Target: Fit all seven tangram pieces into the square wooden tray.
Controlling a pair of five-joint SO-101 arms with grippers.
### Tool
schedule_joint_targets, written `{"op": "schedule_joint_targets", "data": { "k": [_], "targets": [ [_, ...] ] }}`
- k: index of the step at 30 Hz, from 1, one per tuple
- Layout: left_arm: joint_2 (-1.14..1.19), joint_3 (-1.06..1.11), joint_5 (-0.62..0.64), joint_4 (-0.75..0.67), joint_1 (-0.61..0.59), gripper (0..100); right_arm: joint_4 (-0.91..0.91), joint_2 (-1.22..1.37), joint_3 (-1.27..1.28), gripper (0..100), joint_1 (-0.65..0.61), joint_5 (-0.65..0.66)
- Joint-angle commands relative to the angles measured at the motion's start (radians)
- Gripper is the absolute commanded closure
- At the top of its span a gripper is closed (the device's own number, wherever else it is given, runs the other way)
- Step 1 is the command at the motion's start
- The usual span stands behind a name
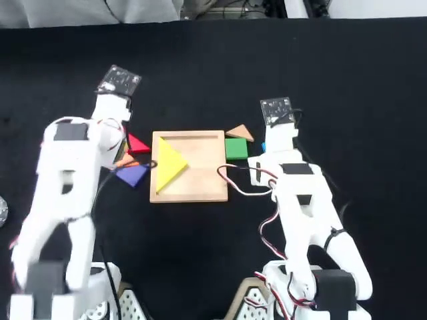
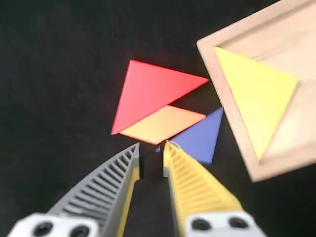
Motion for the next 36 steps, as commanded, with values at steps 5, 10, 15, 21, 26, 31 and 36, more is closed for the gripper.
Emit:
{"op": "schedule_joint_targets", "data": {
  "k": [5, 10, 15, 21, 26, 31, 36],
  "targets": [
    [0.255, -0.07, 0.275, -0.206, 0.016, 91, -0.015, -0.036, -0.002, 98.7, 0.012, 0.008],
    [0.344, -0.077, 0.279, -0.241, 0.013, 91, -0.061, -0.036, 0.027, 98.7, 0.011, 0.009],
    [0.43, -0.096, 0.279, -0.304, 0.001, 91, -0.078, -0.036, 0.036, 98.7, 0.009, 0.009],
    [0.457, -0.091, 0.276, -0.307, 0.002, 91, -0.078, -0.036, 0.036, 98.7, 0.009, 0.009],
    [0.459, -0.093, 0.272, -0.157, -0.004, 91, -0.078, -0.036, 0.038, 98.7, 0.009, 0.011],
    [0.443, -0.105, 0.209, 0.011, 0.002, 91, -0.078, -0.036, 0.038, 98.7, 0.009, 0.011],
    [0.272, -0.229, 0.021, 0.097, -0.005, 91, -0.078, -0.036, 0.038, 98.7, 0.009, 0.011]
  ]
}}
